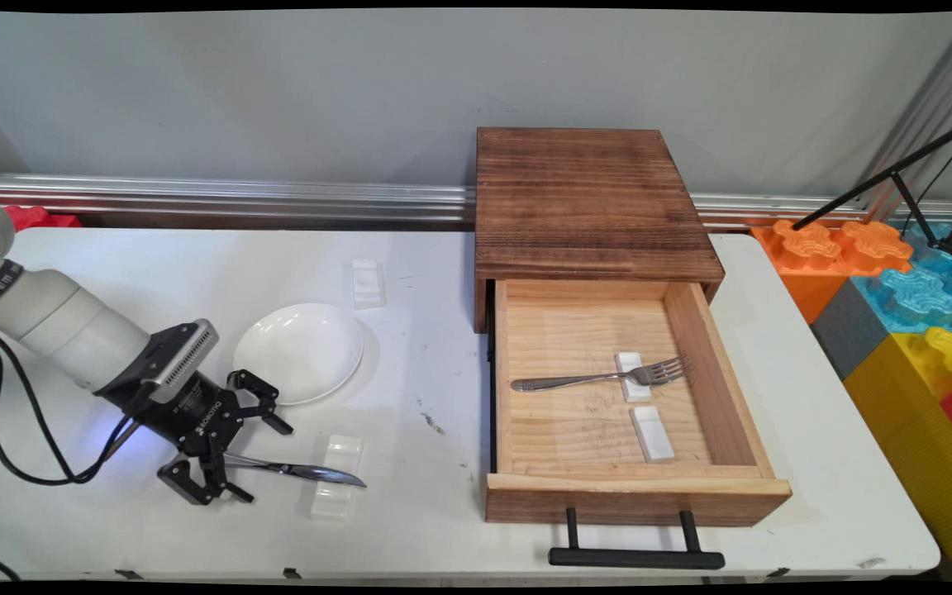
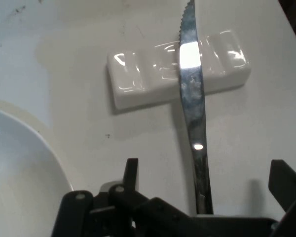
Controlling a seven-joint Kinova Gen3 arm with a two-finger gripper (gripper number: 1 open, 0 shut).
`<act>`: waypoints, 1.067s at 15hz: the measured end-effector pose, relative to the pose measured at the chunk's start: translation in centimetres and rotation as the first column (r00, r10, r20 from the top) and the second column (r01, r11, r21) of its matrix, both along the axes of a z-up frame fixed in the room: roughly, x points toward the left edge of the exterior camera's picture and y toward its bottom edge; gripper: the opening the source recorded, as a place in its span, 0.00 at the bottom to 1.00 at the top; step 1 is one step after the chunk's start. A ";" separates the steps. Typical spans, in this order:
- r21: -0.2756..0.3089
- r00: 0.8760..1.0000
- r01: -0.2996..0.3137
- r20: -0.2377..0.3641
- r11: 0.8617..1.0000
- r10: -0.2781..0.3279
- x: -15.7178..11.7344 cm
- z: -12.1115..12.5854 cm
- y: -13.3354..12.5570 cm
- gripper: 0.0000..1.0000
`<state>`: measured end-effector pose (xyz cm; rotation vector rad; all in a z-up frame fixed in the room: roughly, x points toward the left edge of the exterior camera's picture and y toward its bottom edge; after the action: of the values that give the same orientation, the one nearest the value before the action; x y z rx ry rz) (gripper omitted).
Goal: Pick up the knife from the right of the white plate, then place the picked object into the drawer
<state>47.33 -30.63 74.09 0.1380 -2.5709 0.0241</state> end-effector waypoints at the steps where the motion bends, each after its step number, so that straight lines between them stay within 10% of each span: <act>1: 0.002 1.000 -0.004 0.001 1.000 0.004 -0.1 -0.1 0.0 1.00; 6: 0.002 1.000 -0.015 0.008 1.000 0.015 -0.6 -0.5 0.1 1.00; 7: 0.000 1.000 -0.016 0.009 1.000 0.016 -0.6 -0.5 0.1 0.00; 16: -0.006 1.000 -0.017 0.025 1.000 0.017 -0.7 -0.5 -0.1 0.00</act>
<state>46.62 -30.69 73.55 0.1590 -2.5944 0.0394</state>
